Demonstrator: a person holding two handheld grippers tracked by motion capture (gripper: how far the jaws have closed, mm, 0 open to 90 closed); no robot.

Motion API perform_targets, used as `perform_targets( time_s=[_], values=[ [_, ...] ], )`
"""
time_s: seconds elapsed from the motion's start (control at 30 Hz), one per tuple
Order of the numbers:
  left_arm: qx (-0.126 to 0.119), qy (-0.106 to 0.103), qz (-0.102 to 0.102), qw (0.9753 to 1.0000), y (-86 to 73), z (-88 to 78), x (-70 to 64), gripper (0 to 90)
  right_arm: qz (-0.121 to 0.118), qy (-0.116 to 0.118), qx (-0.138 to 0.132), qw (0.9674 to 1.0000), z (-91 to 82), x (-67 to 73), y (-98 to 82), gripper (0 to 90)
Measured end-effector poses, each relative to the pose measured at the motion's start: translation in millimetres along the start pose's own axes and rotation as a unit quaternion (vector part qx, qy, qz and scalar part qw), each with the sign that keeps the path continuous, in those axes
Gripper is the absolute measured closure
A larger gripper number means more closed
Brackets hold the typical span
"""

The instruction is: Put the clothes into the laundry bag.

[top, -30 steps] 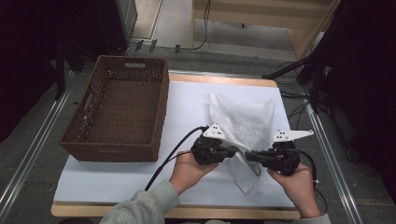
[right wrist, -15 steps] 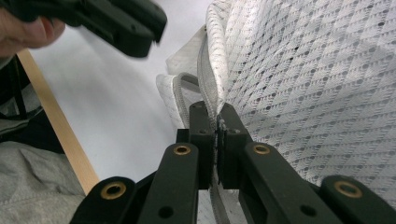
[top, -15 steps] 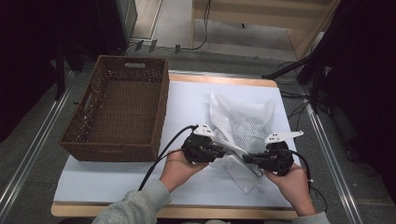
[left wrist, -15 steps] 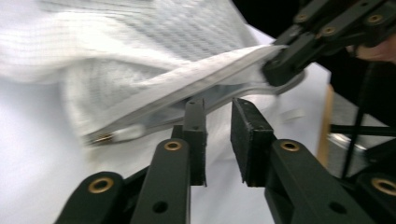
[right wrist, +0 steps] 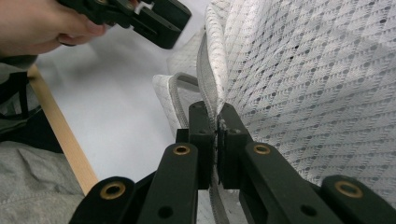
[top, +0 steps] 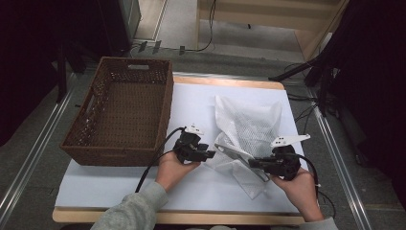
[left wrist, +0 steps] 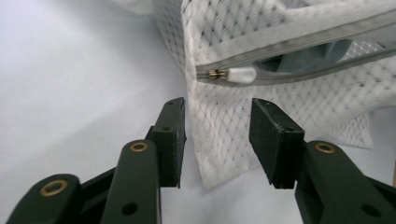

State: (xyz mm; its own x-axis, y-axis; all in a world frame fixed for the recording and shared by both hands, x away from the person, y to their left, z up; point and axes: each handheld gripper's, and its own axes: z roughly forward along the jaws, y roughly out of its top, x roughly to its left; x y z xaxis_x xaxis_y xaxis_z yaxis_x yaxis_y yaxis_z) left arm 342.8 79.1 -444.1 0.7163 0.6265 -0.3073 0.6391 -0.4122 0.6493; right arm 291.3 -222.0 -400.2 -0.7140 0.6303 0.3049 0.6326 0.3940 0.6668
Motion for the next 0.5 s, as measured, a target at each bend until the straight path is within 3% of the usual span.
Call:
perform_targets(
  time_s=[0.17, 0.2, 0.27, 0.33, 0.5],
  values=[
    [0.007, -0.006, -0.006, 0.9999, 0.2, 11.9, 5.4, 54.1, 0.001, 0.0, 0.0, 1.0, 0.1, 0.1, 0.4, 87.3],
    [0.007, -0.01, -0.01, 0.9999, 0.6, 14.6, 7.1, 57.7, 0.0, 0.001, 0.0, 1.0, 0.4, 0.2, 0.5, 87.2],
    [0.016, -0.031, -0.024, 0.9991, 1.2, 19.4, 11.1, 73.6, -0.002, 0.001, -0.001, 1.0, 0.5, 0.3, 0.6, 87.1],
    [0.025, -0.035, -0.023, 0.9988, 1.3, 21.3, 11.2, 88.3, -0.003, 0.001, -0.002, 1.0, 0.7, 0.5, 0.6, 86.9],
    [0.028, -0.044, -0.013, 0.9985, -1.7, 9.8, 5.3, 90.0, -0.004, 0.002, -0.001, 1.0, 1.4, -0.1, 0.0, 87.0]
  ],
)
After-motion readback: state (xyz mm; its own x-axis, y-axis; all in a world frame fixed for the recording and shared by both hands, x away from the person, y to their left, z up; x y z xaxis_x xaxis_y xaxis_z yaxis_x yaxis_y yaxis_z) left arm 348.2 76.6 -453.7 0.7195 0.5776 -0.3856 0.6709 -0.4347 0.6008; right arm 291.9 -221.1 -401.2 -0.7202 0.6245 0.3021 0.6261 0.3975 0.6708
